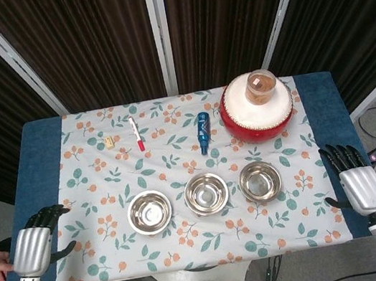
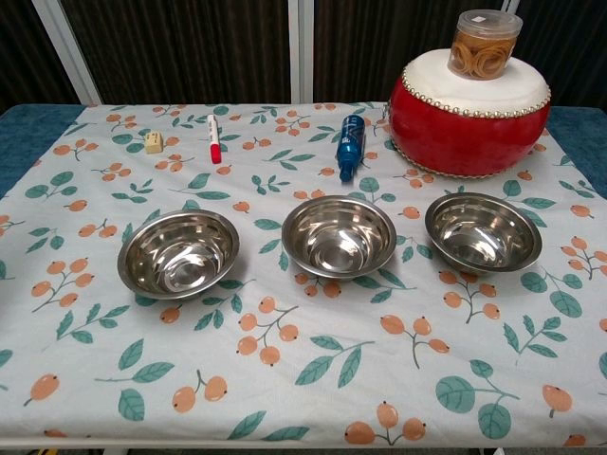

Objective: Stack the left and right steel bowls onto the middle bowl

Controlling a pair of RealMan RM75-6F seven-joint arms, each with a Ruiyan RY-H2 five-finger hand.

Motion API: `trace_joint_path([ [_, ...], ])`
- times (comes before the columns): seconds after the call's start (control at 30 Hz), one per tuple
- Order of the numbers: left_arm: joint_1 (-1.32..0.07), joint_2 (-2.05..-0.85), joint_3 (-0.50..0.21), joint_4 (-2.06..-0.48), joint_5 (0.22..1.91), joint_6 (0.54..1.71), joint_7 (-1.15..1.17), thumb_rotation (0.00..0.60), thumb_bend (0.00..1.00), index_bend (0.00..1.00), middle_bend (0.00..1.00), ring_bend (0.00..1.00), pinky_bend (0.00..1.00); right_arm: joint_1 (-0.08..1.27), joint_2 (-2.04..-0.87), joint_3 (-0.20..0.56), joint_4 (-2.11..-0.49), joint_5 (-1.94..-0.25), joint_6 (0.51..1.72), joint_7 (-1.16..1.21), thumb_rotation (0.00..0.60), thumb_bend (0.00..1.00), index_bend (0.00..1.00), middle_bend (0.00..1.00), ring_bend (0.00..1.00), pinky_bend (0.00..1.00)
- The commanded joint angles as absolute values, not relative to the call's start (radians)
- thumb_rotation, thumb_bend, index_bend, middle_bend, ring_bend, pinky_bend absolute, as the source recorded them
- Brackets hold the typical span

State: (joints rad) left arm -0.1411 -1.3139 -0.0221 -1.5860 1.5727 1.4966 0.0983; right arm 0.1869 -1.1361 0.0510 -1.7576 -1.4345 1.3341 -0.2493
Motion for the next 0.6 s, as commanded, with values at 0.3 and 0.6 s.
trace_joint_path([
  [0.3, -0.140, -1.304, -0.021, -1.597, 1.581, 1.502, 0.099, 0.600, 0.13, 0.34, 0.36, 0.25, 0.32, 0.209, -1.150, 0.036, -1.779, -1.470, 1.309, -0.305, 0.600, 0.04, 0.06, 0.11, 0.01, 0.00],
  [0.6, -0.138, -1.295, -0.020, -1.607, 1.594, 1.514, 0.087, 0.600, 0.13, 0.34, 0.36, 0.25, 0.32, 0.285, -1.249, 0.036, -1.729, -1.455, 1.194, -0.441, 0.600, 0.06, 0.29, 0.29, 0.20, 0.22],
])
